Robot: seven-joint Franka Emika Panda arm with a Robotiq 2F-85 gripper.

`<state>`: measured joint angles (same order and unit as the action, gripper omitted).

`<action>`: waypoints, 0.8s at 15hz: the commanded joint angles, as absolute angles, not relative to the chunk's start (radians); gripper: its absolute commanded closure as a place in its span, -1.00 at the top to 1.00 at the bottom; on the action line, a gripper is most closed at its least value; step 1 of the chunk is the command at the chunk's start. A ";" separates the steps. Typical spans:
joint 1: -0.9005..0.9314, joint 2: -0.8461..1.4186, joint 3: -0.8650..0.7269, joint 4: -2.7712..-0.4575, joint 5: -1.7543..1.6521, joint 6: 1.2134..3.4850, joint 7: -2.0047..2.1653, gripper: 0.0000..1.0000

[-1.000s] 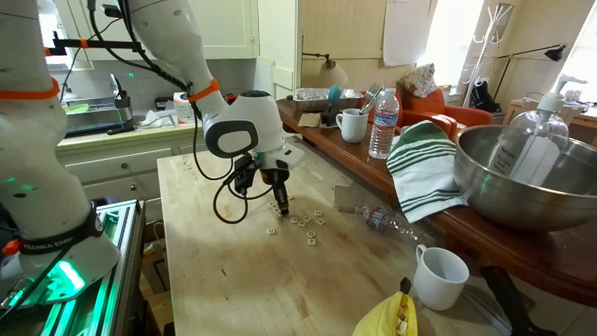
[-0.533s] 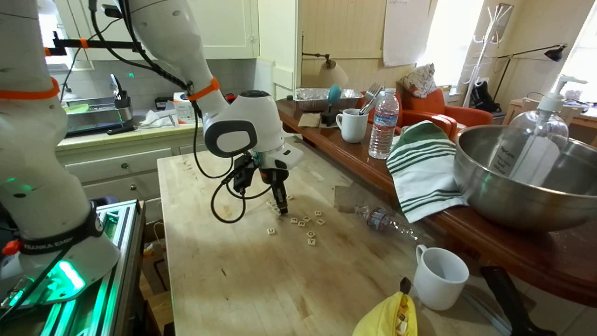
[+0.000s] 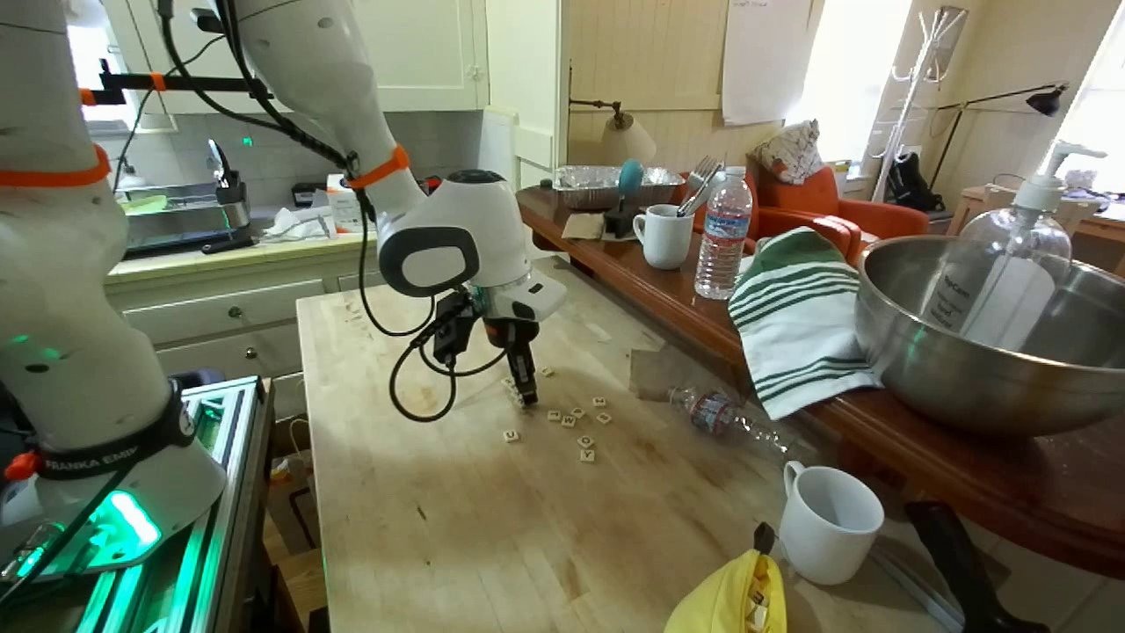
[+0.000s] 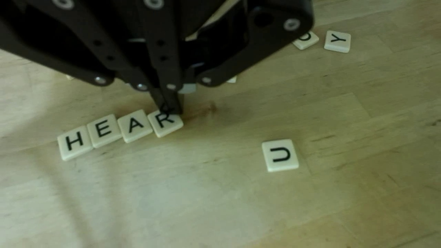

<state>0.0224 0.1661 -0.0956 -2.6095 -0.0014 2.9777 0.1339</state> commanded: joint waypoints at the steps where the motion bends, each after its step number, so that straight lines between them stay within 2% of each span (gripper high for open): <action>1: 0.007 0.132 -0.082 -2.649 0.020 2.976 0.139 -1.00; 9: -0.021 0.113 -0.037 -2.657 0.107 3.015 0.120 -1.00; 12: -0.015 0.120 -0.066 -2.640 0.073 3.019 0.144 -1.00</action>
<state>-0.0055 0.1334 -0.0558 -2.6295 0.0765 2.9997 0.1339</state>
